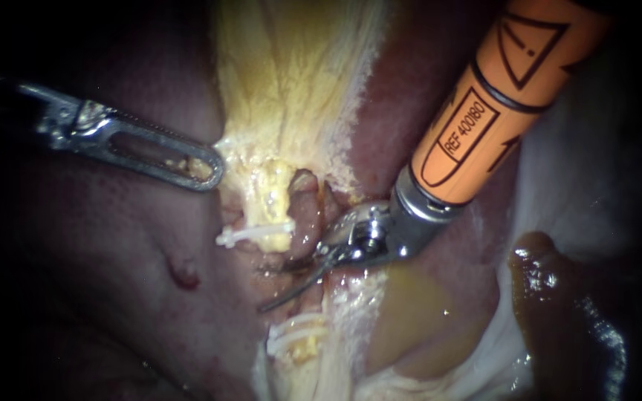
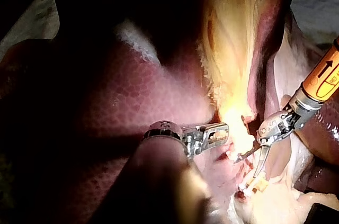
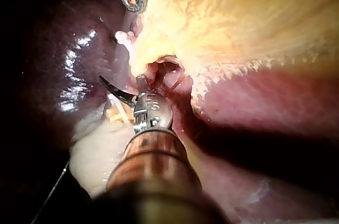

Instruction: Go back from the cut left tube

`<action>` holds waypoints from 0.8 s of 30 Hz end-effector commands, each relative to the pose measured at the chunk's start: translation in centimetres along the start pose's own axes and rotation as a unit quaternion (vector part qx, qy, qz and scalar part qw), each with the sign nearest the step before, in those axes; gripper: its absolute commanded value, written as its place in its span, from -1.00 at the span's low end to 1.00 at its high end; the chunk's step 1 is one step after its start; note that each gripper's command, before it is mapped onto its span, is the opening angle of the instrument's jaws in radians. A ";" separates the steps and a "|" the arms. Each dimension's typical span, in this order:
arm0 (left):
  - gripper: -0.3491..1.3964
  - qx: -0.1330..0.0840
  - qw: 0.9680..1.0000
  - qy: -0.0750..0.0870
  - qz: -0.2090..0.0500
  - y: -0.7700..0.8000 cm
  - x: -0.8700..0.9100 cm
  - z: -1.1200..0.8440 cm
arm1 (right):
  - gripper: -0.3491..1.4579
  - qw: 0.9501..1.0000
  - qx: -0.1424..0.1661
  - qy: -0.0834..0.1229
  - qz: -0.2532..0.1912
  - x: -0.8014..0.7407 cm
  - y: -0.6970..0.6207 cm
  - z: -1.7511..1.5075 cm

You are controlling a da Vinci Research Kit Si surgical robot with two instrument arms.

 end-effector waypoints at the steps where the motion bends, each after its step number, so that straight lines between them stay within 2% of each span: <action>1: -1.00 0.000 1.000 0.000 0.000 0.00 0.00 0.00 | 0.89 1.000 -0.001 0.002 -0.006 0.00 0.00 -0.01; 6: -1.00 -0.001 1.000 -0.001 0.000 0.01 0.00 -0.01 | 0.95 0.999 -0.015 0.010 -0.044 -0.03 -0.10 -0.12; 8: -1.00 -0.001 1.000 -0.001 0.000 0.01 0.00 -0.01 | 0.99 0.997 -0.032 0.019 -0.065 -0.06 -0.17 -0.22; 9: -1.00 -0.001 1.000 -0.001 0.000 0.01 0.00 -0.01 | 0.99 0.995 -0.050 0.027 -0.081 -0.08 -0.22 -0.29; 11: -1.00 0.000 1.000 0.000 0.000 0.01 0.00 -0.02 | 0.99 0.990 -0.086 0.041 -0.107 -0.11 -0.29 -0.44; 13: -1.00 0.000 1.000 0.000 0.000 0.01 0.00 -0.02 | 0.99 0.982 -0.119 0.046 -0.141 -0.14 -0.35 -0.63; 19: -1.00 0.000 1.000 0.000 0.000 0.02 0.00 -0.02 | 0.99 0.959 -0.199 0.004 -0.202 -0.19 -0.47 -1.20; 22: -1.00 0.000 1.000 0.000 0.000 0.02 0.00 -0.02 | 0.99 0.951 -0.222 -0.001 -0.214 -0.18 -0.52 -1.47; 24: -1.00 0.000 1.000 0.000 0.000 0.02 0.00 -0.02 | 0.99 0.948 -0.231 -0.004 -0.218 -0.16 -0.56 -1.62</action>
